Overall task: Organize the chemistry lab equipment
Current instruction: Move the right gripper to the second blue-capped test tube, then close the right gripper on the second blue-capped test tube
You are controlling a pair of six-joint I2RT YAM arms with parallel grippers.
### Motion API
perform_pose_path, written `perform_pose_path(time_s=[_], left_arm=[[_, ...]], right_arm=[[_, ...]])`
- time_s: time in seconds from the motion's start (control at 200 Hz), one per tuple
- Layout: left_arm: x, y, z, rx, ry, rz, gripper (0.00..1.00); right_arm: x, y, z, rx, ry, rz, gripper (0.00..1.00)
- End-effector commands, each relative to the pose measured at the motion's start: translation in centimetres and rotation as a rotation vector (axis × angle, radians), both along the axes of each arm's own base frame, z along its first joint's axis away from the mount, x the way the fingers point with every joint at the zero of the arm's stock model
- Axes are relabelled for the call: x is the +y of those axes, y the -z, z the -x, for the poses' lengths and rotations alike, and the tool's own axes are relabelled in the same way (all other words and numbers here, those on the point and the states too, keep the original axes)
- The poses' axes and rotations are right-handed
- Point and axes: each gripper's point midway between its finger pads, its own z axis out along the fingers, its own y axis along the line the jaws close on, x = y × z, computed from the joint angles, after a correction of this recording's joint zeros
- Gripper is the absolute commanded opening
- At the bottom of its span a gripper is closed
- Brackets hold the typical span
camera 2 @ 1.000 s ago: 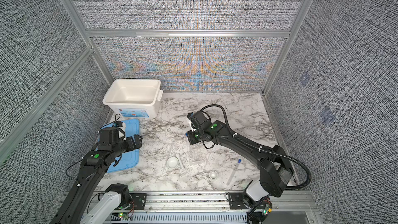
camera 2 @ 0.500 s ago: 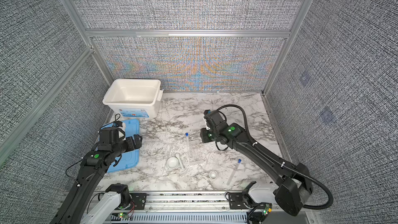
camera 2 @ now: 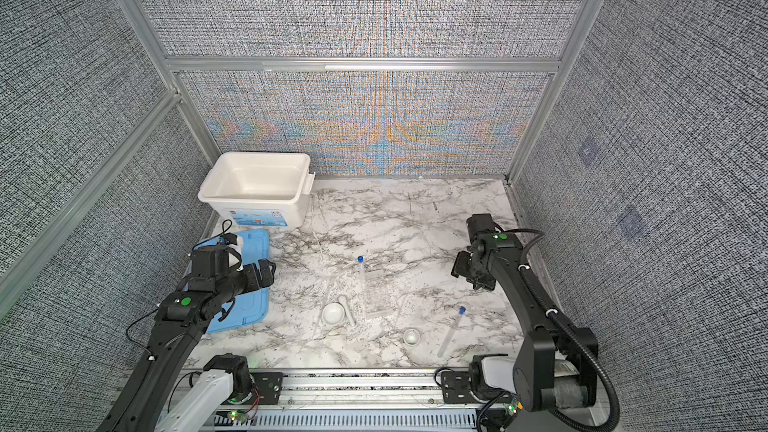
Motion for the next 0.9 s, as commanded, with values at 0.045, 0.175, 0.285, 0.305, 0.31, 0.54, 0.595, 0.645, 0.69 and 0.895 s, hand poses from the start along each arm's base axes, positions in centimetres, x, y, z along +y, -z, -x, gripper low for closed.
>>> perform_pose_path(time_s=[0.045, 0.175, 0.285, 0.305, 0.31, 0.54, 0.595, 0.645, 0.69, 0.895], left_arm=[[-0.1, -0.4, -0.4, -0.022, 0.008, 0.003, 0.99], [-0.2, -0.5, -0.6, -0.024, 0.011, 0.002, 0.99], [-0.4, -0.2, -0.8, -0.014, 0.019, 0.008, 0.99], [-0.5, -0.1, -0.8, -0.01, 0.023, 0.011, 0.99], [-0.5, -0.2, -0.8, -0.011, 0.024, 0.011, 0.99], [-0.6, -0.1, -0.9, -0.001, 0.029, 0.016, 0.99], [-0.7, 0.0, -0.9, 0.0, 0.029, 0.017, 0.99], [-0.6, -0.1, -0.9, -0.003, 0.028, 0.017, 0.99], [-0.6, -0.1, -0.8, -0.006, 0.028, 0.016, 0.99], [-0.6, -0.1, -0.8, -0.007, 0.028, 0.017, 0.99]], right_arm=[[-0.4, 2.7, 2.5, 0.162, 0.025, -0.047, 0.7], [-0.2, 5.4, 3.6, 0.265, 0.058, -0.124, 0.67], [0.6, 7.4, 4.0, 0.308, 0.06, -0.178, 0.61], [0.8, 7.7, 4.1, 0.314, 0.06, -0.189, 0.6], [0.9, 7.8, 4.1, 0.315, 0.06, -0.19, 0.59], [1.4, 9.5, 4.5, 0.339, 0.068, -0.222, 0.45], [1.3, 9.7, 4.6, 0.344, 0.067, -0.219, 0.41], [1.3, 9.8, 4.5, 0.345, 0.066, -0.217, 0.38], [1.3, 9.9, 4.5, 0.347, 0.067, -0.217, 0.36], [1.4, 9.8, 4.2, 0.337, 0.056, -0.225, 0.28]])
